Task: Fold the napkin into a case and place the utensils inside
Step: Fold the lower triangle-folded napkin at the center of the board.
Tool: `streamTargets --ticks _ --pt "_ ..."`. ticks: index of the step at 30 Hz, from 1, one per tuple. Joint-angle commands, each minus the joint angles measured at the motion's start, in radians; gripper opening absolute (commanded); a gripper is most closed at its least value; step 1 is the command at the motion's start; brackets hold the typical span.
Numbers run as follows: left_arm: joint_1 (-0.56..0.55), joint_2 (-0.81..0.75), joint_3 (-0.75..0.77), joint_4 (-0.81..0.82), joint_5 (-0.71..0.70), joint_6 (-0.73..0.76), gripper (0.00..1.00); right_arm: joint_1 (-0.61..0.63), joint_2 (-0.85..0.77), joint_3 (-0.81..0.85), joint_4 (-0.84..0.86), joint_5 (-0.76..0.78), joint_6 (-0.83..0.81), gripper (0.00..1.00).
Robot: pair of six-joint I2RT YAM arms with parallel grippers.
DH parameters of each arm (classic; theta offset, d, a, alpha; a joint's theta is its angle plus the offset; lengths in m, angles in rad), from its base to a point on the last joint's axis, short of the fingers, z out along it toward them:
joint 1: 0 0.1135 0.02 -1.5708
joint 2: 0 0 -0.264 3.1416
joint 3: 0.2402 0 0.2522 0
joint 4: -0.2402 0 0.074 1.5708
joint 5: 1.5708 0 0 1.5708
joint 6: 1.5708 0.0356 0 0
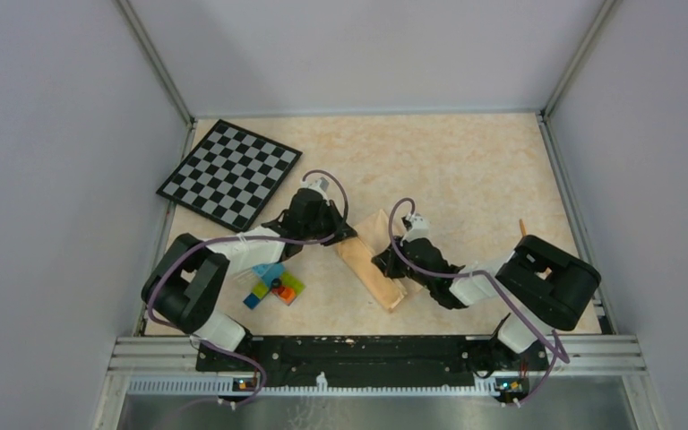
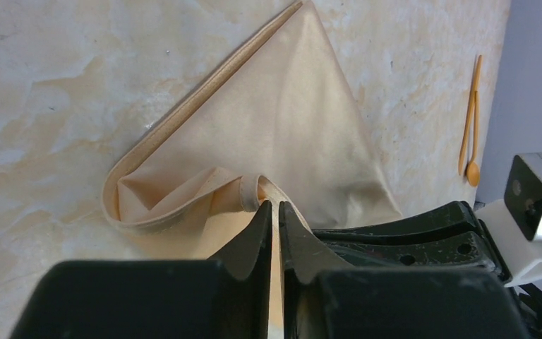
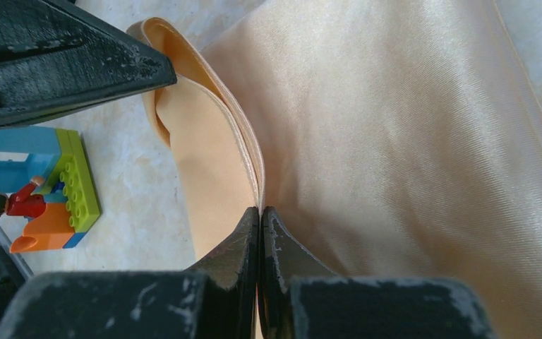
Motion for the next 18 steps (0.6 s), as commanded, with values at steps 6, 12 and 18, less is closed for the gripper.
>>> streamTargets --ticks 6,12,18 --pt "0.009 -0.019 -0.015 0.07 0.013 0.014 0.28 -0.027 0.006 0.013 0.012 0.014 -0.004 0.0" --pt "0.008 -0.095 -0.021 0.046 0.005 0.026 0.35 -0.03 -0.004 0.007 -0.02 0.044 0.007 0.0" --pt "0.043 -0.09 -0.053 0.068 0.018 0.016 0.18 -0.03 0.005 0.007 -0.009 0.039 0.008 0.0"
